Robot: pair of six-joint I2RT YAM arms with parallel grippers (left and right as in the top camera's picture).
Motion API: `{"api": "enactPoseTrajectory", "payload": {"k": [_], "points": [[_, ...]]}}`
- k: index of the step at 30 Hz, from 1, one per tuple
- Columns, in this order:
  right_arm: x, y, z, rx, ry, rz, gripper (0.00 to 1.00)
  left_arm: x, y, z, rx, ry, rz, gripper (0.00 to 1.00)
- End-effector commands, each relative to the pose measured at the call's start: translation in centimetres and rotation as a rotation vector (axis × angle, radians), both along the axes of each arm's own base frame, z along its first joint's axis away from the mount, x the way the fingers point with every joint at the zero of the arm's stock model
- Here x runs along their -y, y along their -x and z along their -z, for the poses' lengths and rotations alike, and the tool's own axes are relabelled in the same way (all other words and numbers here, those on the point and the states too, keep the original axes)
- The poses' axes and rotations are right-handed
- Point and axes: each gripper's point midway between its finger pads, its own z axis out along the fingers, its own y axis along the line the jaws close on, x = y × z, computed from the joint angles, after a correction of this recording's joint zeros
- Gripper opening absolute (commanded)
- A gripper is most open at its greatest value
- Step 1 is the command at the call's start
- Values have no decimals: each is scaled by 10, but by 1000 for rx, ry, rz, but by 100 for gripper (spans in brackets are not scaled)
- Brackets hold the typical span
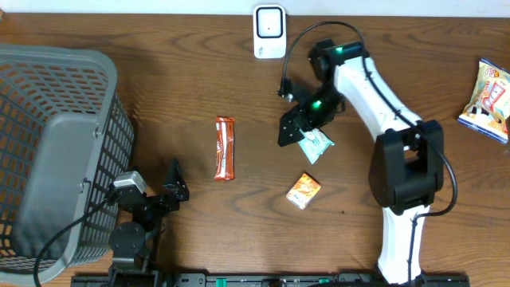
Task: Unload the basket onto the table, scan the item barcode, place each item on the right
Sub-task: 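Lower the right gripper and grasp the teal wipes packet, then lift the wipes packet with the right gripper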
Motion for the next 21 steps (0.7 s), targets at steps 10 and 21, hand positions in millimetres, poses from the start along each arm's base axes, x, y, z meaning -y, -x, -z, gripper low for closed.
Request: {"api": "enactPoseTrajectory", "payload": {"k": [10, 21], "points": [[44, -20, 42, 394, 728, 183, 97, -3, 1, 18, -52, -3, -14, 98], [101, 15, 129, 494, 898, 211, 28, -3, 1, 18, -52, -3, -14, 98]]}}
